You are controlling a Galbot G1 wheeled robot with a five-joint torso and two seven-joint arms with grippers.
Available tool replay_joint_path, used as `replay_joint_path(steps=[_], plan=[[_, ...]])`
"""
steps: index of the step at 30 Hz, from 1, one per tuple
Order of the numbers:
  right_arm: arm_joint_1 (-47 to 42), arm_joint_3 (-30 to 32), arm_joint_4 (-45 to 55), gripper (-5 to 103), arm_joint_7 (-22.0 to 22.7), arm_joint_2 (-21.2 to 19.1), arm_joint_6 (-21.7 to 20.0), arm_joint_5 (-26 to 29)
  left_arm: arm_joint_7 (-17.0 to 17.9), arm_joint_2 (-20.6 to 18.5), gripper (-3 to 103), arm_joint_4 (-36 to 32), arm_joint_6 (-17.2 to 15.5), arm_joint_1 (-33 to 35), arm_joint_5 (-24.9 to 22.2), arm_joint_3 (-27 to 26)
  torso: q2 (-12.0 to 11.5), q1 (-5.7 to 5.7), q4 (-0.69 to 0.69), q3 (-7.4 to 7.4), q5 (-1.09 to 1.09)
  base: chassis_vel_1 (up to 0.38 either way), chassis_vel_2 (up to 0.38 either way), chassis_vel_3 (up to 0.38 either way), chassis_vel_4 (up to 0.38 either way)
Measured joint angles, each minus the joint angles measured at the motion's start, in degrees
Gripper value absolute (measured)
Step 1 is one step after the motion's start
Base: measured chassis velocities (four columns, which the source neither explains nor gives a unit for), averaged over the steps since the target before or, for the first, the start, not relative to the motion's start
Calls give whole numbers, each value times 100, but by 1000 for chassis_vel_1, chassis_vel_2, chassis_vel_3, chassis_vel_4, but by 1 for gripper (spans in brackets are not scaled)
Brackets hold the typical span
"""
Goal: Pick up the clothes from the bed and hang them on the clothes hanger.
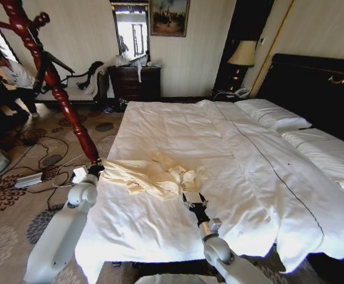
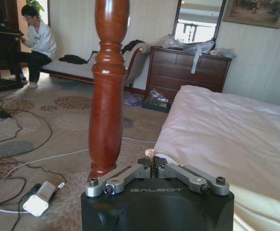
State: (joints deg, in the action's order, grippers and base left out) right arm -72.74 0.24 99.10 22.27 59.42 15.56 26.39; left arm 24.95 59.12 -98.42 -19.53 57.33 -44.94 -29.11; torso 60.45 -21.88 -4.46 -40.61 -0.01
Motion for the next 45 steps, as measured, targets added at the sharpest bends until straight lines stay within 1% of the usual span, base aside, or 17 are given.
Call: replay_joint_path(steps=[3,5,6,8,9,10,12,14,17,18,19,22,23,28,34,37,45], plan=[[121,-49,-1,97,-28,-196,-37,-418,-3,-12,2,0,11,79,13,-29,0,1,-1,0,0,0,0,0,0],[275,-71,-14,97,-56,-354,-91,-956,1,-15,2,12,13,77,18,-40,0,0,-1,0,0,0,0,0,0],[275,-71,-14,97,-56,-354,-91,-956,1,-15,2,12,13,77,18,-40,0,0,-1,0,0,0,0,0,0],[400,-78,-10,97,-46,-511,-228,-1460,25,-18,2,19,13,56,18,-46,0,0,0,0,1,0,0,0,0],[459,-98,9,95,-7,-610,-328,-1685,39,-18,2,19,10,48,15,-47,0,0,-1,0,1,0,0,0,0],[459,-98,9,95,-7,-610,-328,-1685,39,-18,2,19,10,48,15,-47,0,0,-1,0,1,0,0,0,0],[564,-242,14,99,126,-810,-549,-2034,60,-20,2,7,-2,51,15,-46,0,0,-1,0,0,0,0,0,0],[624,-357,-11,99,198,-886,-638,-2155,67,-21,2,-10,-7,59,15,-42,0,1,-1,0,1,0,0,0,0],[846,-841,-213,100,489,-1059,-911,-2552,99,-11,2,-44,-25,84,15,-33,0,0,-1,0,1,0,0,0,0],[942,-1001,-308,100,564,-1081,-966,-2698,107,-6,2,-62,-28,100,16,-30,0,0,-1,0,1,0,0,0,0],[942,-1001,-308,100,564,-1081,-966,-2698,107,-6,2,-62,-28,100,16,-30,0,0,-1,0,1,0,0,0,0],[1200,-1267,-583,100,637,-1058,-1001,-3146,132,6,2,-118,-41,155,23,-23,0,0,0,0,1,0,0,0,0],[1280,-1305,-670,100,642,-1034,-996,-3318,143,8,2,-142,-44,176,25,-23,0,0,0,0,1,0,0,0,0],[1535,-1444,-943,100,651,-982,-1011,-3784,168,-2,2,-202,-59,214,25,-37,0,0,0,0,1,0,0,0,0],[1737,-1748,-1101,100,759,-1027,-1195,-3803,205,-33,2,-249,-73,212,-6,-44,0,0,-1,0,1,0,0,0,0],[1914,-1998,-1113,100,799,-1093,-1292,-3640,220,-17,2,-253,-81,184,-14,-39,0,0,-1,0,1,0,0,0,0],[2444,-2442,-1066,100,681,-1073,-1296,-3340,224,64,2,-199,-82,128,-3,-9,0,0,-1,0,0,0,0,0,0]])
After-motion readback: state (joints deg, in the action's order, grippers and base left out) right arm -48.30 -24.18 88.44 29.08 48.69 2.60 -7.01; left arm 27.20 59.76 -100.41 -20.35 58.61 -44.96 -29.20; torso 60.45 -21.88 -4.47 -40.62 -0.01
